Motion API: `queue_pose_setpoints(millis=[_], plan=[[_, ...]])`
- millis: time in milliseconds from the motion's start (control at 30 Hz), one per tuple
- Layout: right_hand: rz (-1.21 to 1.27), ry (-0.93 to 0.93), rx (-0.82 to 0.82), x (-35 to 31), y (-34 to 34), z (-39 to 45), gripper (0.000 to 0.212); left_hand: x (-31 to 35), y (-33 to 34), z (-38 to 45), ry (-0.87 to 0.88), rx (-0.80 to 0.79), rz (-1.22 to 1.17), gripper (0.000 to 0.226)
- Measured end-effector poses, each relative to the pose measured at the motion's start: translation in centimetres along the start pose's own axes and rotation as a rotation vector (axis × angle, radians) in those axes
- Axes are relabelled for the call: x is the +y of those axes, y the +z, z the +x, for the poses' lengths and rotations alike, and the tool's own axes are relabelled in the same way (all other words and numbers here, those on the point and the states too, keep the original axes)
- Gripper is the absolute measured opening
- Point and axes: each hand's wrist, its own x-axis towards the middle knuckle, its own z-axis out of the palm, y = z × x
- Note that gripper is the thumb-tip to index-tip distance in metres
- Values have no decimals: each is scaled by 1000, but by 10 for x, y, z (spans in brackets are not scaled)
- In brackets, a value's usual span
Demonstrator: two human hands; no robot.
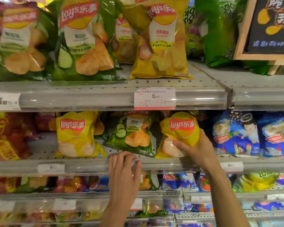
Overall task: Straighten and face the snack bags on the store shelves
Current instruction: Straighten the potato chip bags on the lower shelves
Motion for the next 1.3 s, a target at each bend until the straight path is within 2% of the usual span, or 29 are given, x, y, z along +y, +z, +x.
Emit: queue_pose_setpoints(millis=[67, 167, 467, 700, 833, 967, 1033, 1100, 1200, 1300], plan=[[-44, 41, -92, -4, -4, 7, 82, 3, 2, 0, 1, 18, -2, 27], [-80, 80, -158, -9, -8, 12, 88, 2, 4, 1, 5, 50, -19, 18], [-121, 65, -156, -7, -9, 2, 91, 5, 3, 0, 0, 93, -63, 27], [-147, -65, 21, -1, -4, -29, 96, 2, -11, -1, -9, 16, -82, 31], [-222, -90, 206, -6, 10, -43, 99, -3, -23, 2, 1, -21, -182, 17], [-170, -267, 502, -22, 39, -61, 66, -21, -46, 7, -68, -8, -371, 19], [-150, -329, 615, -35, 57, -66, 56, -37, -65, 13, -92, 4, -443, 19], [-116, -375, 646, -48, 77, -70, 47, -54, -88, 21, -95, 41, -496, 17], [-52, -376, 587, -66, 110, -71, 39, -84, -114, 34, -107, 178, -516, 10], [-73, -267, 494, -79, 139, -69, 50, -112, -130, 45, -140, 252, -514, 8]])
